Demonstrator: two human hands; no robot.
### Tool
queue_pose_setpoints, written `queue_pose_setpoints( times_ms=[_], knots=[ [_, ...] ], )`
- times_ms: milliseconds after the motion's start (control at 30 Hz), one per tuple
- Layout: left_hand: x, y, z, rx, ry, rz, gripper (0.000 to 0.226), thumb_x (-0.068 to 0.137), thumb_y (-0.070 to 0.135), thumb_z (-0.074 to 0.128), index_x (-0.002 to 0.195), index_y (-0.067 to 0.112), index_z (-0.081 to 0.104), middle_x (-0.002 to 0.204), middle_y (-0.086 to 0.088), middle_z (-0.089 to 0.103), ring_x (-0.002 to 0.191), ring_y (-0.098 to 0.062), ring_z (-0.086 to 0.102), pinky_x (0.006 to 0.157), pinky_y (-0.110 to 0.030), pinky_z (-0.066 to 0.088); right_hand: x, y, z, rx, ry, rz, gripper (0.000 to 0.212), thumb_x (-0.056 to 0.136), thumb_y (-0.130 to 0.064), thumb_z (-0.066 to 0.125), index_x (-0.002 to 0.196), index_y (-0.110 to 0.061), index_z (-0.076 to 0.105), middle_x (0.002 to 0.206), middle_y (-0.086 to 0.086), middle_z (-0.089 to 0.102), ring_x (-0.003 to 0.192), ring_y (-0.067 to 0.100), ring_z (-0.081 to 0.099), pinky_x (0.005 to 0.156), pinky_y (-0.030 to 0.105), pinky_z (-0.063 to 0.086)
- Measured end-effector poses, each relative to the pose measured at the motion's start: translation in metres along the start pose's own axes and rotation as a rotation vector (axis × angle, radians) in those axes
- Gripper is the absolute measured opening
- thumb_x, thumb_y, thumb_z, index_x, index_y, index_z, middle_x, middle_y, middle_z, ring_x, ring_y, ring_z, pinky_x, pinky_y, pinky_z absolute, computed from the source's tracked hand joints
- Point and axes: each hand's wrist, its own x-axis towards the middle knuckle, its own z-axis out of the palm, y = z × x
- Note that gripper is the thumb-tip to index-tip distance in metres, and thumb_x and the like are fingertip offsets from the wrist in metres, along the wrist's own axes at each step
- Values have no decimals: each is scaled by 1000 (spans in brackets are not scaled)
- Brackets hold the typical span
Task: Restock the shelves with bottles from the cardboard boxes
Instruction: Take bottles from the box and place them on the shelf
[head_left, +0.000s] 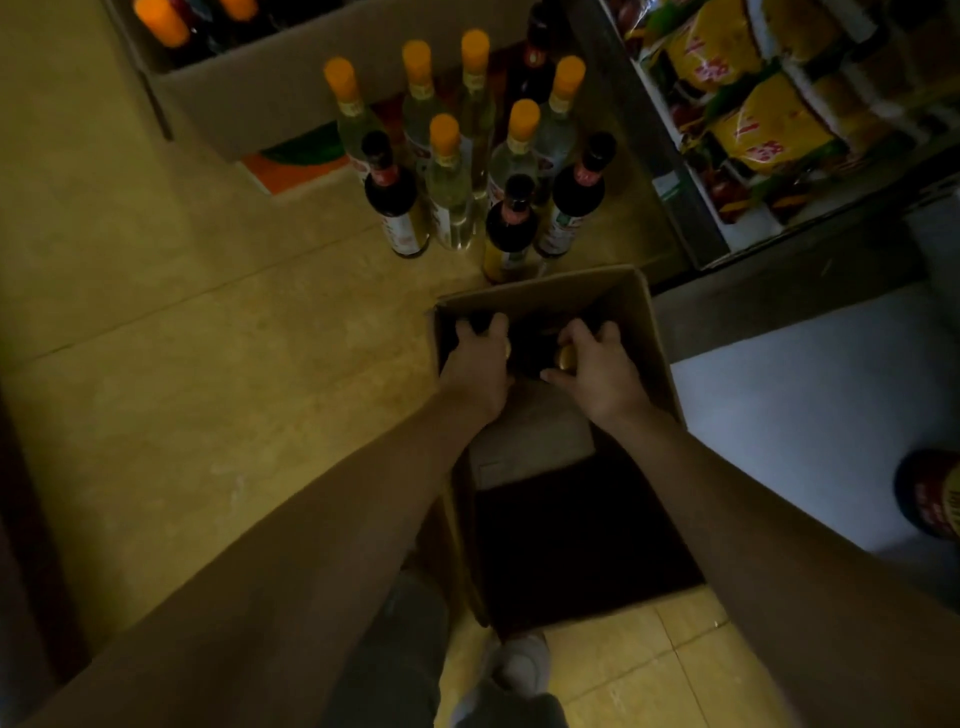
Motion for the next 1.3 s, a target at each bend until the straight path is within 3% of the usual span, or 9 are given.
queue_pose_setpoints(
  times_ms=[100, 267, 467, 567, 667, 933, 1033, 1167, 1300],
  knots=[
    [-2, 2, -3, 99, 96, 26, 51, 90, 4, 58, 134, 10, 33, 141, -22, 25, 105, -39, 57, 88, -42, 49, -7, 0, 5, -30, 3, 14, 38, 90, -19, 63, 124, -17, 46, 131, 14, 31, 102, 35, 53, 93, 39, 44],
    [-43, 2, -28, 12, 85, 53, 49, 86, 10, 65, 128, 8, 39, 136, -19, 29, 102, -35, 57, 87, -34, 47, -45, -7, -11, -1, -1, 30, 34, 89, -16, 63, 120, -16, 49, 130, 15, 31, 96, 35, 53, 93, 38, 45],
    [-127, 24, -80, -17, 108, 38, 47, 85, 16, 66, 125, 9, 42, 130, -20, 36, 108, -33, 49, 88, -35, 48, -130, -38, -62, -25, -20, -37, 30, 90, -19, 63, 117, -18, 50, 123, 14, 34, 83, 25, 45, 94, 37, 46],
    [-179, 42, -114, -49, 143, 49, 48, 85, 15, 67, 126, 10, 44, 125, -18, 39, 107, -31, 47, 78, -28, 42, -179, -61, -96, -25, -19, -78, 29, 89, -21, 63, 115, -19, 51, 120, 12, 35, 86, 31, 51, 92, 38, 46],
    [-231, 66, -156, -53, 154, 37, 45, 85, 18, 67, 125, 12, 47, 125, -14, 40, 104, -32, 52, 75, -32, 43, -228, -86, -136, -38, 13, -151, 30, 88, -21, 63, 115, -16, 51, 117, 13, 38, 90, 35, 52, 88, 38, 47],
    [-360, 114, -264, -41, 317, 151, 45, 82, 27, 71, 122, 14, 55, 123, -10, 50, 104, -29, 56, 72, -32, 46, -356, -160, -236, -19, 183, -225, 32, 87, -26, 65, 114, -16, 50, 112, 9, 35, 89, 31, 50, 81, 36, 44],
    [-414, 120, -300, -81, 394, 195, 41, 80, 27, 73, 116, 15, 59, 117, -8, 57, 105, -26, 57, 76, -32, 47, -407, -184, -268, 12, 294, -242, 24, 85, -28, 66, 93, -15, 47, 98, 7, 41, 83, 25, 48, 68, 32, 41],
    [-498, 128, -356, -154, 427, 301, 24, 81, 23, 71, 101, 19, 58, 89, -3, 59, 71, -19, 59, 58, -27, 47, -492, -223, -314, 37, 456, -217, 33, 84, -26, 66, 70, -15, 39, 68, 2, 42, 64, 19, 45, 48, 28, 31],
    [-583, 143, -404, -149, 502, 432, 14, 82, 20, 65, 86, 20, 52, 72, 2, 47, 62, -15, 43, 56, -27, 37, -585, -252, -355, 46, 599, -230, 29, 84, -23, 67, 98, 2, 60, 75, 8, 50, 72, 27, 55, 58, 34, 40]
  ],
)
